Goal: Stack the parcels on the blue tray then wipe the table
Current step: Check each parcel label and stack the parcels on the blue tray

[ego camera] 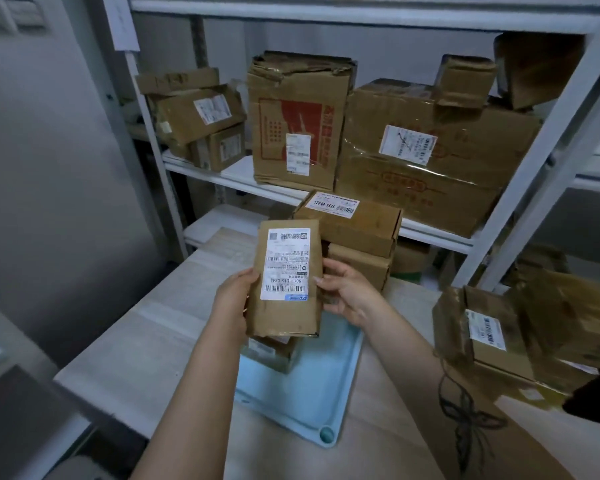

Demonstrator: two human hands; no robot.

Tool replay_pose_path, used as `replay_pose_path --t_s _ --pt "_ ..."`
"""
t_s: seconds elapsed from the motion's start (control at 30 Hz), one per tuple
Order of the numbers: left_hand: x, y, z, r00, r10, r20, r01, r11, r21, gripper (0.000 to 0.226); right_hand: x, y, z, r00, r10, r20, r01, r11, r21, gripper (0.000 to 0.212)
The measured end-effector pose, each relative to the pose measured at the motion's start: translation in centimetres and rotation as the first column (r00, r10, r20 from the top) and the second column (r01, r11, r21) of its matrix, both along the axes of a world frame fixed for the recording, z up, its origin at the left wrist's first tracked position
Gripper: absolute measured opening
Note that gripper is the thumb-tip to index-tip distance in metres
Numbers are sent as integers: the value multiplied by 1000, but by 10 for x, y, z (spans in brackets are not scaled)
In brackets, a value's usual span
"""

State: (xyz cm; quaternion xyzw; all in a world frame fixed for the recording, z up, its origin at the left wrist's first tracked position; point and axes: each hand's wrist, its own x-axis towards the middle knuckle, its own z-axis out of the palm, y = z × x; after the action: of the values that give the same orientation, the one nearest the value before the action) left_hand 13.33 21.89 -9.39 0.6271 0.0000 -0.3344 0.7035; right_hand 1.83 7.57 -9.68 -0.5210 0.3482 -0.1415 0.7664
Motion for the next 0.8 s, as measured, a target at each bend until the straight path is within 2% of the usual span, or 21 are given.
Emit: replay_pose_path --t_s 0.1,0.2,0.33,0.47,0.53,0.67,0.8 --pt "11 11 -6 995 -54 -87 63 993 101 15 15 6 -9 999 38 -39 -37 999 38 43" --pt "17 16 -8 988 -101 -115 116 984 134 21 28 8 -18 994 47 -99 -44 998 40 39" --pt "29 19 -14 988 -111 -108 132 968 214 18 40 10 -28 973 90 -213 -76 994 73 15" --pt "41 18 -21 985 -146 -98 169 935 312 16 46 14 -38 913 148 -380 -121 988 94 17" --pt "44 15 -23 976 -209 -62 217 903 370 17 47 14 -44 881 184 -436 -148 982 117 17" --pt "49 4 -33 909 -400 119 288 807 515 31 46 7 -48 848 213 -486 -181 977 113 20" --pt "52 -9 -41 837 -491 241 243 729 640 32 48 2 -53 846 210 -490 -192 978 87 24"
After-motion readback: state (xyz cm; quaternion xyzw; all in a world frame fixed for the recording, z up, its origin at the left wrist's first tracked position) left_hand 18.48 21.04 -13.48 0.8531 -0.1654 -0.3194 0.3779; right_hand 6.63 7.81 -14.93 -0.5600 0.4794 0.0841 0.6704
